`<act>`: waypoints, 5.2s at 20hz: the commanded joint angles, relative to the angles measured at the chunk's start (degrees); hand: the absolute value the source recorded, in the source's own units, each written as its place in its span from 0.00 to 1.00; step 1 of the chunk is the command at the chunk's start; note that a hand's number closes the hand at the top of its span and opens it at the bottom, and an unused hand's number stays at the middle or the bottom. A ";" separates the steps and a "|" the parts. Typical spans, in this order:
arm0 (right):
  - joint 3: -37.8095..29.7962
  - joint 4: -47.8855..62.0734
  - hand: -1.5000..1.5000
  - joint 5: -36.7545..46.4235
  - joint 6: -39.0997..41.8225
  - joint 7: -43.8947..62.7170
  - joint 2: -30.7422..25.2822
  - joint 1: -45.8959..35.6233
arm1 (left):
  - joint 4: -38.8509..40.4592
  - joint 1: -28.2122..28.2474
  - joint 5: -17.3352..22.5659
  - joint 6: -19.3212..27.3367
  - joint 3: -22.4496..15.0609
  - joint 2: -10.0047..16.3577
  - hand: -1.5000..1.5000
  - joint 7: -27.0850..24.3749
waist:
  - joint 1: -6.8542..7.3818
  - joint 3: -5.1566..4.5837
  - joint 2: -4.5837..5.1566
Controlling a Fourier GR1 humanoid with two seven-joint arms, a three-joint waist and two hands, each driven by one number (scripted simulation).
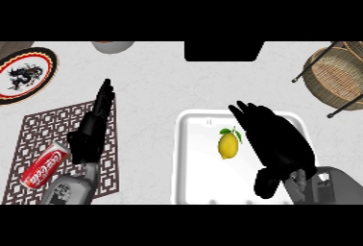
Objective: Pick the lemon from the tray and place it in the tiered basket
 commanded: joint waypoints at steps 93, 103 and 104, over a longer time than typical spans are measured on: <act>-57.47 18.07 1.00 7.87 -9.03 -77.91 -29.45 25.04 | -3.10 3.31 -7.80 -5.86 5.74 -7.22 0.50 0.33 | -1.54 -0.06 -0.41; -64.40 29.59 1.00 -3.38 6.95 -75.49 -34.44 13.27 | -1.25 3.87 -7.02 -6.99 6.18 -6.53 0.50 -3.16 | 0.42 -0.03 0.12; -64.40 30.54 1.00 -6.72 11.25 -71.95 -36.02 9.16 | 0.55 1.02 -7.65 -6.72 5.59 -7.32 0.50 -1.55 | 0.69 -0.07 0.23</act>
